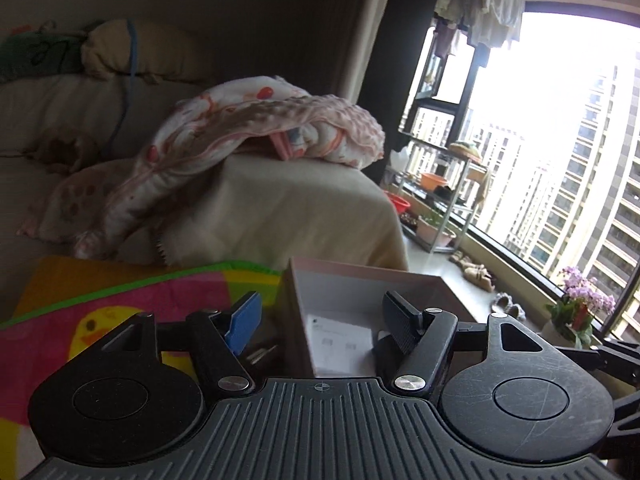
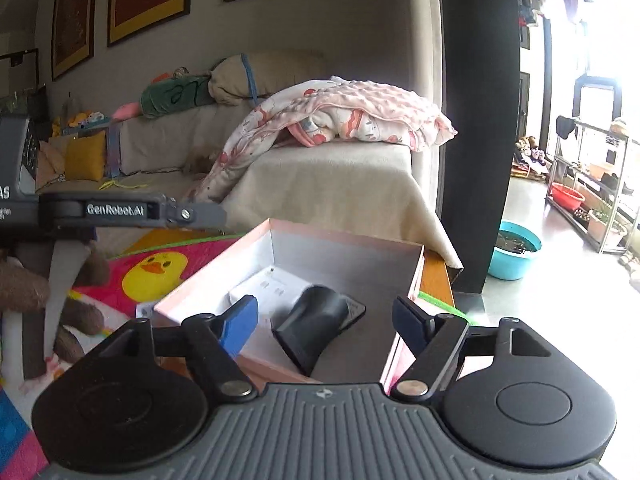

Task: Organize rigid objects
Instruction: 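Lower the cable box into the pink box with left while right drops the black cup in, then reach the left gripper to the red lighter and close on it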

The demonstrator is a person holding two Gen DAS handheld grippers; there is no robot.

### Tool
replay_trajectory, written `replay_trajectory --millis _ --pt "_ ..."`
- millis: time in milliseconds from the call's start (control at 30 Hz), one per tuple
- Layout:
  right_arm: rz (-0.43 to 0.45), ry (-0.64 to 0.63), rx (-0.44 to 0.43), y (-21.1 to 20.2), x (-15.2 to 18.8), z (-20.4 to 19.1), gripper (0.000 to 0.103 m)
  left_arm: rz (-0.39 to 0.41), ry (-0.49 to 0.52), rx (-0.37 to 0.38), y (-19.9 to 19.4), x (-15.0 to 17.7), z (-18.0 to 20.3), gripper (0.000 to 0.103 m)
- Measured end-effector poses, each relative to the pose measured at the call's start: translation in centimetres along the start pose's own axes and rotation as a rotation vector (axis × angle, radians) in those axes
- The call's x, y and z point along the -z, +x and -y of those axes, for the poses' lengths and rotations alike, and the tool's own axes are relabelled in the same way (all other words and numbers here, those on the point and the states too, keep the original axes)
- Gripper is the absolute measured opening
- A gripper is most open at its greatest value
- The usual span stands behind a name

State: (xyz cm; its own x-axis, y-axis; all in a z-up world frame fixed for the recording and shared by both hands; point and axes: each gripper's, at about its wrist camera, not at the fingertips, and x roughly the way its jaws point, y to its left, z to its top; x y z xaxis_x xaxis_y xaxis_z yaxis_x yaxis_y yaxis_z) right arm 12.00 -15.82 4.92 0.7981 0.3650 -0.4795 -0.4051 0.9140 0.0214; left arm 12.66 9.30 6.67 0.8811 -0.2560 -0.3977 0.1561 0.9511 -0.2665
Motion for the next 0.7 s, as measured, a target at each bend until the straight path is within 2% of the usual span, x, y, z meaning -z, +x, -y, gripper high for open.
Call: replay_trajectory --millis 200,333,500,633,700 --pt "-0.067 -0.009 -0.009 -2.6 6.4 -1.3 0.075 -0.08 -0.134 -0.101 -1.0 3.5 -5.0 0.072" --pt "-0.087 0.047 0.007 -3.1 8.8 -0.9 0.075 -0.097 -0.219 -0.117 -1.0 4.3 -6.1 0.072" --pt "-0.088 0.13 0.036 -2.7 8.7 0.2 0.075 -0.092 -0.195 -0.116 1.3 2.7 -5.2 0.072" --pt "-0.077 0.129 0.04 -2.8 8.7 0.2 0.075 -0.085 -0.139 -0.081 5.5 1.0 -4.8 0.072" --pt "-0.079 0.128 0.047 -2.7 8.7 0.2 0.075 -0.112 -0.13 -0.069 8.3 -0.4 -5.0 0.072"
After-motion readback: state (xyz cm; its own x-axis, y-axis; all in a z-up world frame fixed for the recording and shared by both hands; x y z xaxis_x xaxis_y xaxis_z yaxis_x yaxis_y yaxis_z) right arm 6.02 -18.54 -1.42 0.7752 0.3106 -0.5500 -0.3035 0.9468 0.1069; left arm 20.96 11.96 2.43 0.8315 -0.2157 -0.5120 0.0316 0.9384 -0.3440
